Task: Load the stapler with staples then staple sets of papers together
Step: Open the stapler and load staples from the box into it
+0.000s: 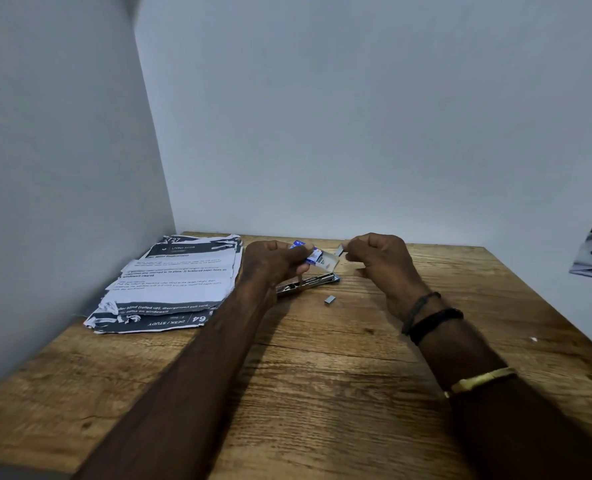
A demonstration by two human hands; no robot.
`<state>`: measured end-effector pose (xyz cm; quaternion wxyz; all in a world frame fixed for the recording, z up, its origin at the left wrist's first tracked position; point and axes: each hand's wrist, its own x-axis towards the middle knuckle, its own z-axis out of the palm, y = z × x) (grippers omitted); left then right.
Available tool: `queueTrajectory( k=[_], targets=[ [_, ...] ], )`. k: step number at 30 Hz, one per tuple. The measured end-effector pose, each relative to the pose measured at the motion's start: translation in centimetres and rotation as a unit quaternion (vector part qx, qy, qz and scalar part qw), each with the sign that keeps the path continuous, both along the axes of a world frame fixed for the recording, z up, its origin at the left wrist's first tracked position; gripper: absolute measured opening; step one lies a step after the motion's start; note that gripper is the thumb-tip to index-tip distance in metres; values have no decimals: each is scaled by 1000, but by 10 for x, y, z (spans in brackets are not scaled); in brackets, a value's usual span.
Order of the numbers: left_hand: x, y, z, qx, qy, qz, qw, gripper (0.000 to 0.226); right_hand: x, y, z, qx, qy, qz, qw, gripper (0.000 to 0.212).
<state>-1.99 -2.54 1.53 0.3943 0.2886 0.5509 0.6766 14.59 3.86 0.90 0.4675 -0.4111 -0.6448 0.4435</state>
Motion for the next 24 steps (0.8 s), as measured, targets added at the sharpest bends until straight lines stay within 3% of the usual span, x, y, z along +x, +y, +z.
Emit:
queueTrajectory(
  k=[3, 7, 11, 14, 19, 24],
  targets=[
    [-5, 1, 2, 11, -10, 39, 999, 40, 6, 4, -6, 29, -99, -39, 994, 23],
    [-5, 0, 2, 7, -8, 38, 999, 36, 7, 7, -21, -2, -306, -39, 951, 30],
    [-4, 1, 1, 7, -11, 34, 999, 38, 7, 8, -20, -1, -405, -78, 911, 27],
    [-5, 2, 1, 3, -7, 31, 999, 36, 7, 6, -18, 5, -413, -95, 906, 24],
    [-5, 1, 2, 6, -11, 29, 1000, 36, 9, 1, -12, 67, -327, -125, 935, 19],
    [-3, 0, 2, 6, -1, 31, 999, 36, 0, -11, -16, 96, -354, -45, 929, 13]
  ],
)
